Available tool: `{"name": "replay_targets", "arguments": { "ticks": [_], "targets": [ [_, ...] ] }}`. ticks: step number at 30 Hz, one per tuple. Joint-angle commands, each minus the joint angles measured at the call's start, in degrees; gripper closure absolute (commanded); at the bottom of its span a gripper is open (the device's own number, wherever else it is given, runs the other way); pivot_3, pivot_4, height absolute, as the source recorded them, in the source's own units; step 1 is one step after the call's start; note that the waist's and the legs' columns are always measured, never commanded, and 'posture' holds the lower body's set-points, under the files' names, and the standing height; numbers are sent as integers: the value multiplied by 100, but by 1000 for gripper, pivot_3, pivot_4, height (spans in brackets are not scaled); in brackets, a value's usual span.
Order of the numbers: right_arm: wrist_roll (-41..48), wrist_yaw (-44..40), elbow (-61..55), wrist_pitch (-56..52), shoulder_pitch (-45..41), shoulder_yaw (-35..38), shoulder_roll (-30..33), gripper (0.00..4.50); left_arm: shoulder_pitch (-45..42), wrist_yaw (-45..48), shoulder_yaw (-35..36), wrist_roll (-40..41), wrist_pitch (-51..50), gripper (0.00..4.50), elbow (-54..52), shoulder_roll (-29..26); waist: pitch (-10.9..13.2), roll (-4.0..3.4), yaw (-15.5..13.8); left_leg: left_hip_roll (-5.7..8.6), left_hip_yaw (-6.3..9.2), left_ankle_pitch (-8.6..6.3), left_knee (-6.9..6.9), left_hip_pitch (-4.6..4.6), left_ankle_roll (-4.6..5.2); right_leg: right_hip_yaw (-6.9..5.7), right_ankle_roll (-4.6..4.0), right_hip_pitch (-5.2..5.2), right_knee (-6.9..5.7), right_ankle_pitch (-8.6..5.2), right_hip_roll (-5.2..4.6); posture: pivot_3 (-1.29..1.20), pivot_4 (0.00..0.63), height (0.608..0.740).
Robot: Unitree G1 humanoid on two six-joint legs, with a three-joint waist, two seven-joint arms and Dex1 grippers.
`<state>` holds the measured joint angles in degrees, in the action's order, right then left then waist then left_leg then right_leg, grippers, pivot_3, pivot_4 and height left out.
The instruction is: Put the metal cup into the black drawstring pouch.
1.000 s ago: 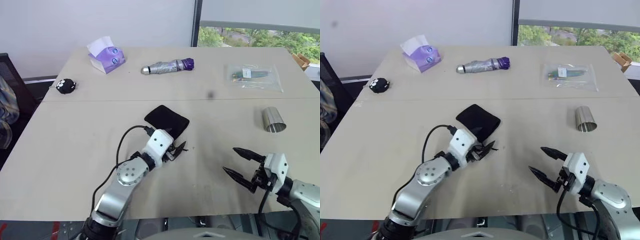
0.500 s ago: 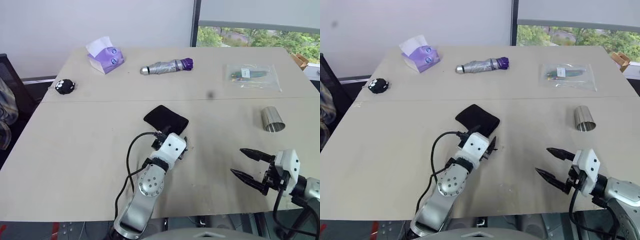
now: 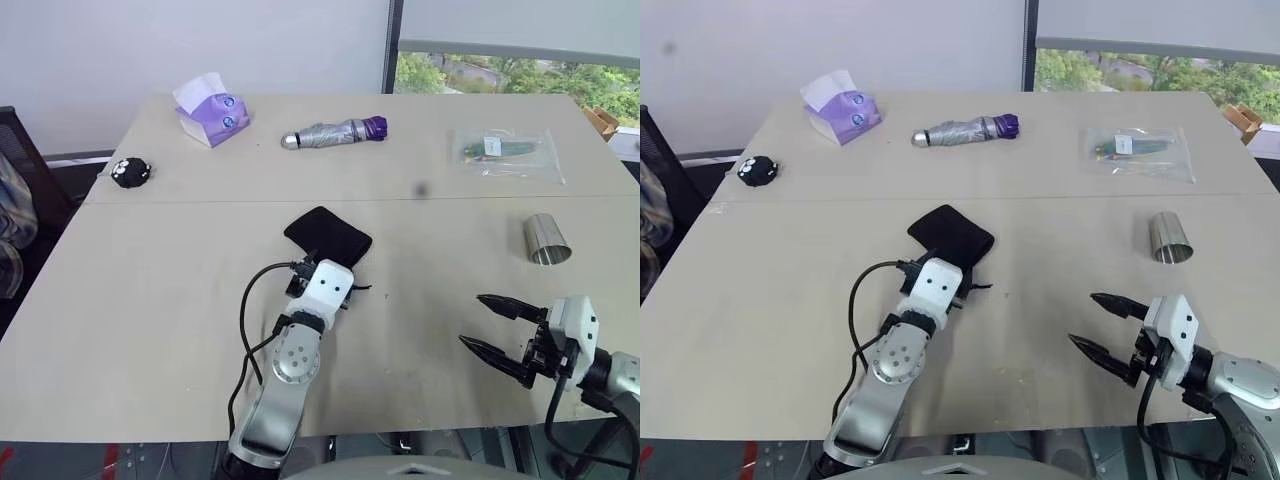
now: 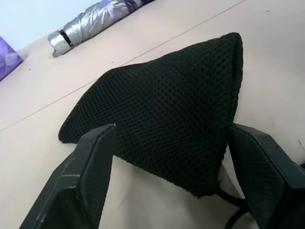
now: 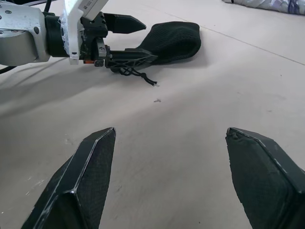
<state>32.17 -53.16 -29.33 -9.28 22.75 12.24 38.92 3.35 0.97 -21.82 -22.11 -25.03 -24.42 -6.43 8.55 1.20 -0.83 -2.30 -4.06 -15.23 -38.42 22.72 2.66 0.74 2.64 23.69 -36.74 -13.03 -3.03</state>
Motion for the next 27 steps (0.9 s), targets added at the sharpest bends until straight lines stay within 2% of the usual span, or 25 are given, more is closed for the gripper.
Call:
{"name": "replay_targets", "arguments": {
  "ticks": [1,4,5,7,8,13,21,27],
  "targets": [
    [-1,-10,-56,140,-14,149,-48,751,-95,-43,57,-72,207,784,33,18,0,0,0,0,0,0,0,0,0,0,0,0,0,0,0,0,150,740],
    [-32,-7,-20,179,-31,144,-71,751,-135,-85,122,-91,273,784,100,40,0,0,0,0,-1,0,0,0,0,0,0,0,0,0,0,0,150,740],
    [-42,-6,-11,190,-38,143,-79,751,-138,-92,131,-99,292,1282,113,46,0,0,0,0,0,0,0,0,0,0,0,0,0,0,0,0,150,740],
    [-68,8,8,220,-56,146,-109,751,-139,-89,138,-109,364,1804,140,37,0,0,0,0,0,0,0,0,0,0,0,0,0,0,0,0,150,740],
    [-87,37,18,252,-58,162,-144,751,-143,-78,146,-103,383,2358,149,38,0,0,0,-1,-1,0,0,0,0,0,0,0,0,0,0,0,150,740],
    [-71,79,7,377,-34,232,-285,751,-218,4,214,-17,440,4456,258,77,0,0,0,-1,-1,0,0,0,0,0,0,0,0,0,-1,0,150,740],
    [-108,247,64,482,-6,289,-497,751,-413,123,316,113,508,4456,439,111,0,0,0,0,-1,0,0,0,0,0,0,0,-1,0,0,0,150,740],
    [-966,1988,1101,249,-569,951,-910,751,-628,663,494,860,249,4456,357,374,-4,-1,-1,4,-6,0,-9,2,0,4,0,-1,-3,1,-6,0,150,740]
  ]
}}
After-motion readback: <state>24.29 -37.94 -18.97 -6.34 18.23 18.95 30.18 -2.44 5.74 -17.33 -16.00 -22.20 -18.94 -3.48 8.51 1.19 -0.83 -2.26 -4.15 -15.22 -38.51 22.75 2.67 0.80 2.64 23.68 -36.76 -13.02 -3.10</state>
